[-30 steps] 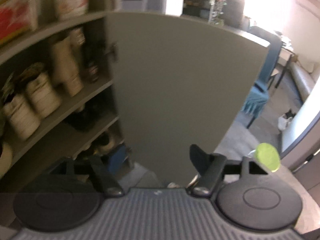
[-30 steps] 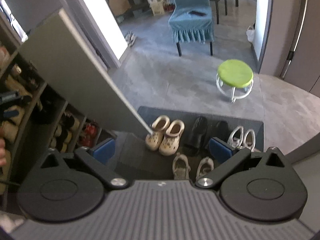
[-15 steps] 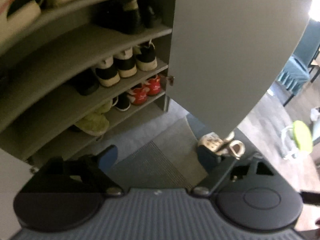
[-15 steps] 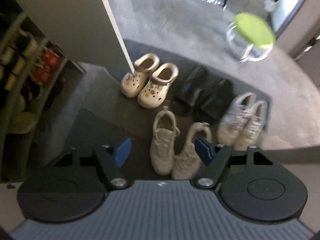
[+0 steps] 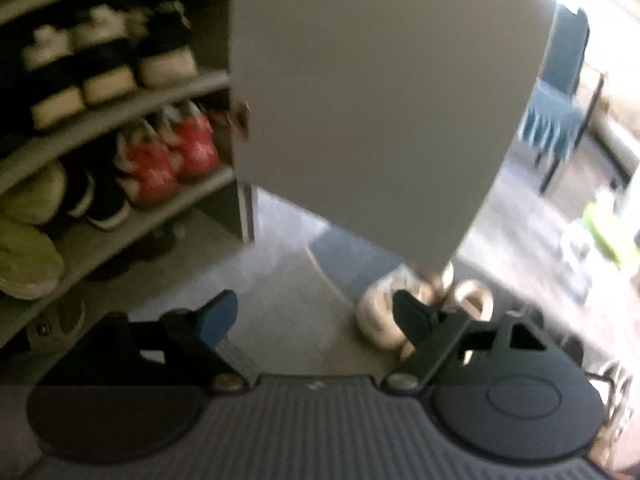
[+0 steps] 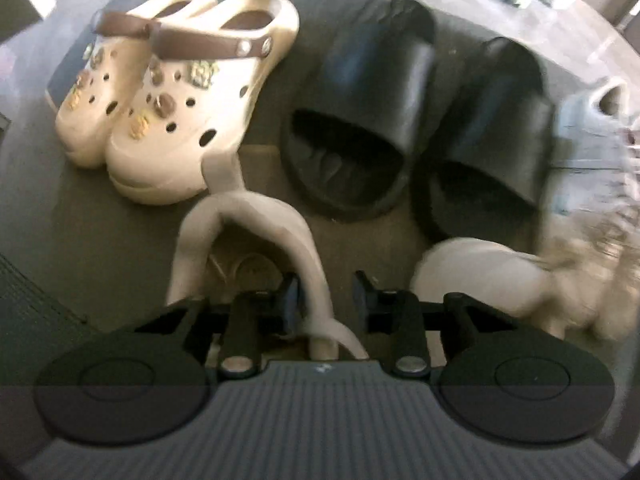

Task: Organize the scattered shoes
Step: 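Grasp both white sneakers by their heel tabs with the right tool, then lift the sneakers and carry them into the open cabinet with the right tool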

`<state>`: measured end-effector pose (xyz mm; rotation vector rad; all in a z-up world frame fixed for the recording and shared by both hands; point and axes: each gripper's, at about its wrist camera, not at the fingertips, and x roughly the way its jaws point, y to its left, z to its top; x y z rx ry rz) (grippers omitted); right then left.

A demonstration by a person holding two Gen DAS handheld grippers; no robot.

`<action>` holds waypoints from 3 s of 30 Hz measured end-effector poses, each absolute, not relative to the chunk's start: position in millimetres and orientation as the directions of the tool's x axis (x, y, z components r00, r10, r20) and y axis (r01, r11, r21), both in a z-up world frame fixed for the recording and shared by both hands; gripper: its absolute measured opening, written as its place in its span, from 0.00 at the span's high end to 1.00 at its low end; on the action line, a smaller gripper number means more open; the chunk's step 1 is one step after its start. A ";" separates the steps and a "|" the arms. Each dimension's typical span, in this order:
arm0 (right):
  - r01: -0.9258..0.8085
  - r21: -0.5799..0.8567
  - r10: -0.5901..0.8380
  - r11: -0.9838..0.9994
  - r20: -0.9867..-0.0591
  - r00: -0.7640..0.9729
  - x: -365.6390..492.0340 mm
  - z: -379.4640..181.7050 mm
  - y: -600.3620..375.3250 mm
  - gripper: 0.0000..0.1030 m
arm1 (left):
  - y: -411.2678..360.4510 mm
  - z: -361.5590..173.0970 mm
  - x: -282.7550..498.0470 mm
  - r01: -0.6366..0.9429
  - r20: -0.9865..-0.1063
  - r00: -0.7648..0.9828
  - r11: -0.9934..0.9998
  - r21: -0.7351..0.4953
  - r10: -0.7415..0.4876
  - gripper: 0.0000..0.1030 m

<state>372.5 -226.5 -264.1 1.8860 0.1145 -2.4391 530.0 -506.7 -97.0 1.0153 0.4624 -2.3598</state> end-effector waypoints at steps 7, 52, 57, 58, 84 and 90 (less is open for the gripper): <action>0.011 -0.001 -0.002 -1.000 -0.956 -0.292 382.9 -309.3 -208.0 0.84 | -511.4 -83.3 521.2 0.578 -0.718 -0.640 -0.788 -0.214 -0.274 0.16; 0.204 0.022 -0.186 -0.979 -0.514 -0.837 477.9 -306.6 -284.3 0.68 | -534.7 -62.6 536.3 0.691 -0.625 -0.604 -0.716 -0.103 -0.494 0.14; 0.260 0.141 -0.293 -0.955 -0.343 -0.892 470.3 -250.4 -302.7 0.69 | -544.9 -58.7 544.3 0.728 -0.624 -0.569 -0.681 -0.080 -0.536 0.14; 0.283 0.162 -0.321 -0.945 -0.304 -0.897 466.6 -236.2 -307.5 0.69 | -547.7 -58.7 545.7 0.738 -0.627 -0.555 -0.671 -0.069 -0.546 0.14; 0.926 0.101 -0.926 -0.363 0.071 -0.371 516.8 43.6 -466.0 0.69 | -629.6 31.3 684.2 0.974 -0.524 -0.224 -0.171 -0.149 -0.821 0.08; 0.975 0.121 -0.983 -0.186 -0.018 -0.185 538.8 82.5 -550.0 0.69 | -603.8 44.8 696.5 0.976 -0.495 -0.217 -0.191 -0.104 -0.842 0.06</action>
